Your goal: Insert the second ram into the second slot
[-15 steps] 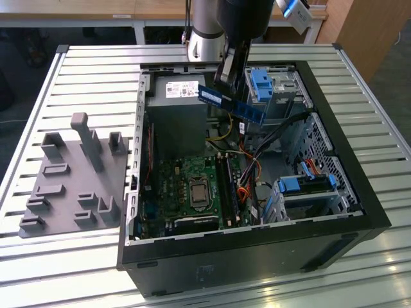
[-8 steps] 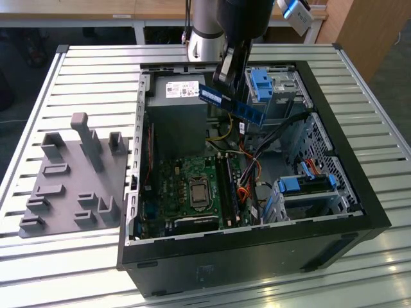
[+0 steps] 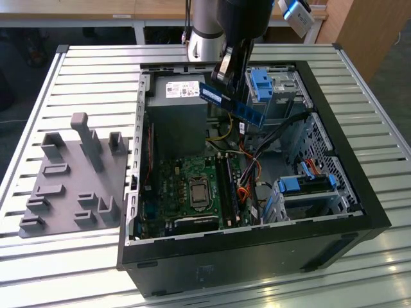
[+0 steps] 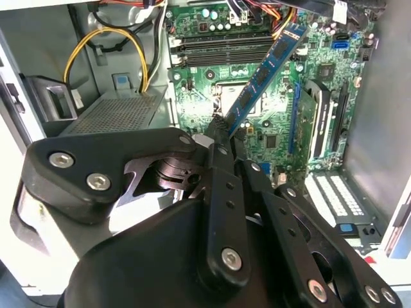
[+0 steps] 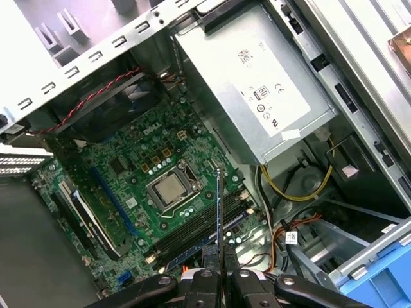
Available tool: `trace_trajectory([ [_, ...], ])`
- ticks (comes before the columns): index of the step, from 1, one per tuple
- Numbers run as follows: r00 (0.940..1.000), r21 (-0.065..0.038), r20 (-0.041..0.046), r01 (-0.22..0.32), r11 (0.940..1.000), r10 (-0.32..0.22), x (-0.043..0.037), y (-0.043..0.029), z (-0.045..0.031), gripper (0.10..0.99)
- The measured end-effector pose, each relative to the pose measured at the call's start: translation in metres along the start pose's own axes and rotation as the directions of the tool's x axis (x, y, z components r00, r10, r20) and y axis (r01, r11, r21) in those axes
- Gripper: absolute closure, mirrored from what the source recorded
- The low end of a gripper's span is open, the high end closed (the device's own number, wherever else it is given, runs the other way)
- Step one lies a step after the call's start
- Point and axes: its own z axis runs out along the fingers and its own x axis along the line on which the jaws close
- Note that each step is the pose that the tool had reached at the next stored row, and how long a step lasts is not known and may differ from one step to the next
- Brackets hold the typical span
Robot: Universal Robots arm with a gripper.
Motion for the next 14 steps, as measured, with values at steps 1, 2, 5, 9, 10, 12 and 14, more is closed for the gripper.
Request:
trace_trajectory([
  [1,1.0000,0.000,0.0003,-0.007,1.0000,0.007,0.0000,0.0000,0.0000,0.949],
  [2,0.9999,0.000,0.0006,-0.014,0.9999,0.014,0.0000,0.0000,0.0000,0.949],
  [5,0.9994,0.001,0.0013,-0.034,0.9994,0.034,0.0000,0.0000,0.0000,0.949],
  [9,0.9981,0.001,0.0024,-0.061,0.9981,0.061,0.0000,0.0000,0.0001,0.949],
  [10,0.9977,0.001,0.0026,-0.068,0.9977,0.068,0.0000,0.0000,0.0000,0.949],
  [12,0.9966,0.001,0.0032,-0.082,0.9966,0.082,0.0000,0.0000,0.0001,0.949],
  [14,0.9955,0.001,0.0036,-0.095,0.9955,0.095,0.0000,0.0000,0.0001,0.949],
])
